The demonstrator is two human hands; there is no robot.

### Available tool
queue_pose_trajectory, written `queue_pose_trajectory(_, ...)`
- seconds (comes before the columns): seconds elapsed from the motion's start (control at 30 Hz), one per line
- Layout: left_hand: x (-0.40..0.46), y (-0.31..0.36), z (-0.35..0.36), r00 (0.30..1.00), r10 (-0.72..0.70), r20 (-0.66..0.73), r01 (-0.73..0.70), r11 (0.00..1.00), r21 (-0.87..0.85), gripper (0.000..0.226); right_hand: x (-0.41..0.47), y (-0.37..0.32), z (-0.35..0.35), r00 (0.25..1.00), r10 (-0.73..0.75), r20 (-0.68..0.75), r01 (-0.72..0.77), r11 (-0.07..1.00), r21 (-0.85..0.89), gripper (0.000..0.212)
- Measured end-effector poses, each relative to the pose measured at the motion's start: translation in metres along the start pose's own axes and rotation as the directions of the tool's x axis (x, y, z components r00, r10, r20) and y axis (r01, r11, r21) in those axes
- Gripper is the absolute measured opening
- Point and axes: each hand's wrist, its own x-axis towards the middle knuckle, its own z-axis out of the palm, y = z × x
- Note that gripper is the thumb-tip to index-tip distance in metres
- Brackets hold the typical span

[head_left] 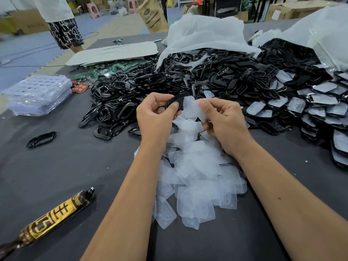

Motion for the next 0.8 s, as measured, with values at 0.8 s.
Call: queue_pose_trajectory(0.8,-0.0023,-0.0015,0.001,0.998,0.001,0.061,-0.006,0.997,0.075,0.022,0.0002,-0.0048,-0.0015,1.0,0.019,0.023,-0.021,0.995,0.096,0.023)
